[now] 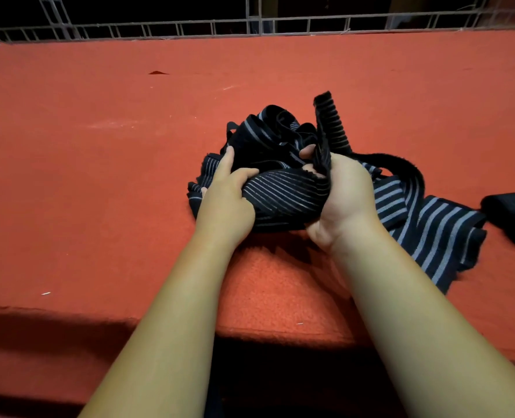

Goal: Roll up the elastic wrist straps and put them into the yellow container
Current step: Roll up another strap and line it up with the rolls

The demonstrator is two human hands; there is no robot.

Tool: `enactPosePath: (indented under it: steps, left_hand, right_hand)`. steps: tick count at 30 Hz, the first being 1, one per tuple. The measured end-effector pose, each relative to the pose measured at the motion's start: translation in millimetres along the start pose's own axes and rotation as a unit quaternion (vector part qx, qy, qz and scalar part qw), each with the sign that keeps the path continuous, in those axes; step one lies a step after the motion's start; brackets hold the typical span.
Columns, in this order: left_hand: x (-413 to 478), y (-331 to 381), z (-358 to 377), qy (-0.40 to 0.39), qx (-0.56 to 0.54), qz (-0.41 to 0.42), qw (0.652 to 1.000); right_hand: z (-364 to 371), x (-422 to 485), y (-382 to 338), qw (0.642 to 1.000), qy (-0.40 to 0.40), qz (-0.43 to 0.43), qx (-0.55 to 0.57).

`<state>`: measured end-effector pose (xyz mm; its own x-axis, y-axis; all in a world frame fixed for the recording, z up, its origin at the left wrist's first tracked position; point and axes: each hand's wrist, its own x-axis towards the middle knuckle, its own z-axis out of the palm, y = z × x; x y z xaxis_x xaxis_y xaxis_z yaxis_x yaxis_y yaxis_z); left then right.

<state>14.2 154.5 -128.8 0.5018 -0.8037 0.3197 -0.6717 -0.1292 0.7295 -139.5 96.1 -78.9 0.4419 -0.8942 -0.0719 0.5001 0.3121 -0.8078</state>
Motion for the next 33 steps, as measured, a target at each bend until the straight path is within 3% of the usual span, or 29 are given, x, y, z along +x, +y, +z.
enactPosePath:
  steps: [6,11,14,19,28,33]
  left_hand:
    - [1.2,13.0,-8.3,0.055,-0.245,-0.045,0.967]
    - [1.8,19.8,-14.6,0.076,-0.252,-0.073,0.962]
    - [-0.3,26.7,-13.4,0.071,-0.288,-0.096,0.950]
    - [-3.6,35.2,-14.0,0.093,-0.289,-0.110,0.947]
    - [-2.1,55.1,-19.4,0.103,-0.392,-0.131,0.905]
    - [2.9,55.7,-18.8,0.116,-0.392,-0.094,0.908]
  right_hand:
    - [-4.7,1.0,-4.5,1.000,-0.015,0.008,-0.009]
    - [-9.3,1.0,-8.6,0.992,0.051,-0.041,-0.112]
    - [-10.9,3.9,-5.9,0.989,0.049,-0.032,-0.136]
    - [-11.9,1.0,-4.2,0.972,0.042,-0.104,-0.207]
    - [-25.8,-0.8,-10.2,0.969,0.054,-0.074,-0.228]
    - [-35.8,-0.7,-9.8,0.955,0.054,-0.046,-0.287]
